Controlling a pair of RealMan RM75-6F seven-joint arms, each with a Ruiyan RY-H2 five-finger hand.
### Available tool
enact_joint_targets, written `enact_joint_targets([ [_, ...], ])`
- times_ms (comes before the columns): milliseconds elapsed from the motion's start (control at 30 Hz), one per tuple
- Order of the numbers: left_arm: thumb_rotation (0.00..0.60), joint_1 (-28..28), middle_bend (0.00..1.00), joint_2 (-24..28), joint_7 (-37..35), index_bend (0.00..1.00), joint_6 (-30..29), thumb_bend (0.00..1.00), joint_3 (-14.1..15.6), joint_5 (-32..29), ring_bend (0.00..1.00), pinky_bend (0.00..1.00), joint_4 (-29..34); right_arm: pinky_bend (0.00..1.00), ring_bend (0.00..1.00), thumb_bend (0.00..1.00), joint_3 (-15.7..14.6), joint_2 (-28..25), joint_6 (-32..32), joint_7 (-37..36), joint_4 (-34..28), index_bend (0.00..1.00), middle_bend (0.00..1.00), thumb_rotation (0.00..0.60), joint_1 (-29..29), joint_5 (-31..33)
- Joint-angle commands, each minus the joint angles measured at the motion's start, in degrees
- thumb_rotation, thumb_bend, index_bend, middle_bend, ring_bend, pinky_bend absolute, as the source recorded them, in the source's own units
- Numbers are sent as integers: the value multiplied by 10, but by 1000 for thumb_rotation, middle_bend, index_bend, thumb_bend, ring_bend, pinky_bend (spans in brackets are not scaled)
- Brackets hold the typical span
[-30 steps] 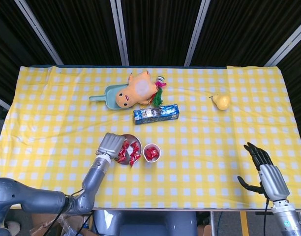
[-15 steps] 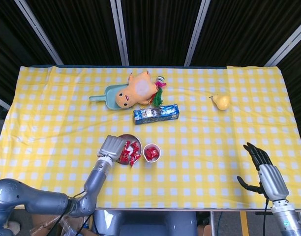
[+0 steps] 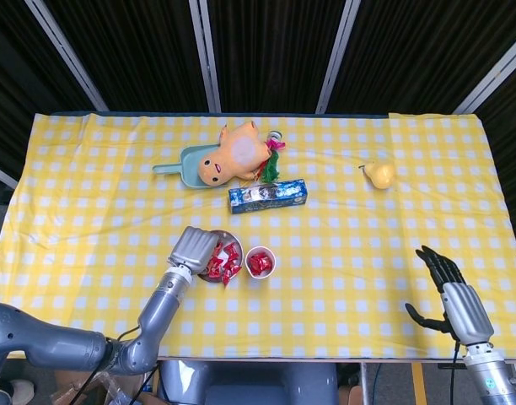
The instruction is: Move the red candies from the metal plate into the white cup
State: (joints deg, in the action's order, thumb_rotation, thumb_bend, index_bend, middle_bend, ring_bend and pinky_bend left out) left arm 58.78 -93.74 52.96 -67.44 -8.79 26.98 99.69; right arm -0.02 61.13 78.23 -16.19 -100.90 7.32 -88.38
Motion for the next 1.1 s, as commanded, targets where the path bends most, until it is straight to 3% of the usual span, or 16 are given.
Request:
enact_joint_targets([
  [33, 600, -1, 681, 22, -4, 584, -13, 443, -10, 13, 863, 924, 30, 0, 0, 362, 0, 0, 1, 1, 0, 0, 0, 600, -1, 0],
  [367, 600, 7, 671, 39, -27, 571, -30, 443, -45, 61, 863, 924, 81, 0, 0, 362, 0, 2, 2, 4, 0, 0, 0, 600, 0, -3],
  [533, 600, 15, 669, 0, -41, 569, -40, 443, -52, 85, 863, 924, 62, 0, 0, 362, 3, 0, 0, -3, 1, 0, 0, 600, 0, 4],
  [967, 600, 55, 643, -80, -6, 545, -31, 440, -64, 52, 863, 924, 0, 0, 0, 362, 1, 0, -3, -3, 1, 0, 0, 600, 1, 0],
  [1100, 600, 61, 612, -95, -4, 502, -32, 368, -68, 49, 863, 924, -13, 0, 0, 361, 1, -1, -2, -5, 1, 0, 0, 600, 1, 0],
])
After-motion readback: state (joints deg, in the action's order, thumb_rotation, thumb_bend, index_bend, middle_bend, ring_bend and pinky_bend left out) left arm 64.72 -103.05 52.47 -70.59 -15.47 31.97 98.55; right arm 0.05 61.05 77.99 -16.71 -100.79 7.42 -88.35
